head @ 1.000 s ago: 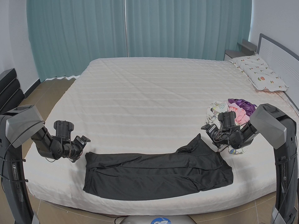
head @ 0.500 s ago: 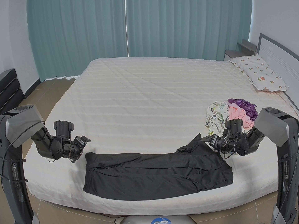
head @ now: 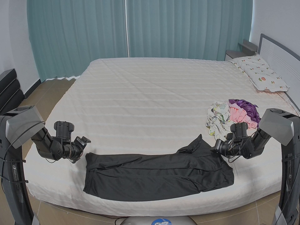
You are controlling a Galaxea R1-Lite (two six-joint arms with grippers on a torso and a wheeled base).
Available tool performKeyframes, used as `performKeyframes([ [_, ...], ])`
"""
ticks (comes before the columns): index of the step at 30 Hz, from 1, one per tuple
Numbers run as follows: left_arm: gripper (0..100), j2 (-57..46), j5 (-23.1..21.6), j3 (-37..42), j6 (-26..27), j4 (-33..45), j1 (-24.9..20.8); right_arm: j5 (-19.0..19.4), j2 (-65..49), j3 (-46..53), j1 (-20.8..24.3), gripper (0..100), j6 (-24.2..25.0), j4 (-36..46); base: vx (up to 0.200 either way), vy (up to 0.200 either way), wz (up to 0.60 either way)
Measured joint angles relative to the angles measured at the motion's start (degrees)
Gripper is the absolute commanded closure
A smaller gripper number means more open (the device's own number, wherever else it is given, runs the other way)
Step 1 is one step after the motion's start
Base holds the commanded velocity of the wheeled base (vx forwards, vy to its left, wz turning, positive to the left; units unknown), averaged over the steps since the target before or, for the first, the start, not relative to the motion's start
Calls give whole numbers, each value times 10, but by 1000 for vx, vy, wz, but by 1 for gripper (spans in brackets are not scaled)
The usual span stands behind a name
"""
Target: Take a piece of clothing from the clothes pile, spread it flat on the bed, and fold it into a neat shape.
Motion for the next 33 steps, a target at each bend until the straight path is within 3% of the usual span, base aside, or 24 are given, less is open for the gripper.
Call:
performKeyframes([
  [10,0,-2,-5,1,8,5,0,99,-47,75,-37,100,-13,-55,0,0,0],
  [13,0,-4,-6,2,25,16,1,151,-61,95,-47,100,-14,-82,0,0,0],
  [16,0,-10,-6,5,52,37,3,177,-69,116,-57,100,-13,-128,0,0,0],
  [26,0,-36,-57,11,80,82,5,194,-60,160,-71,100,-8,-191,0,0,0],
  [33,0,-33,-55,4,108,82,-12,194,-58,162,-70,100,-8,-193,0,0,0],
])
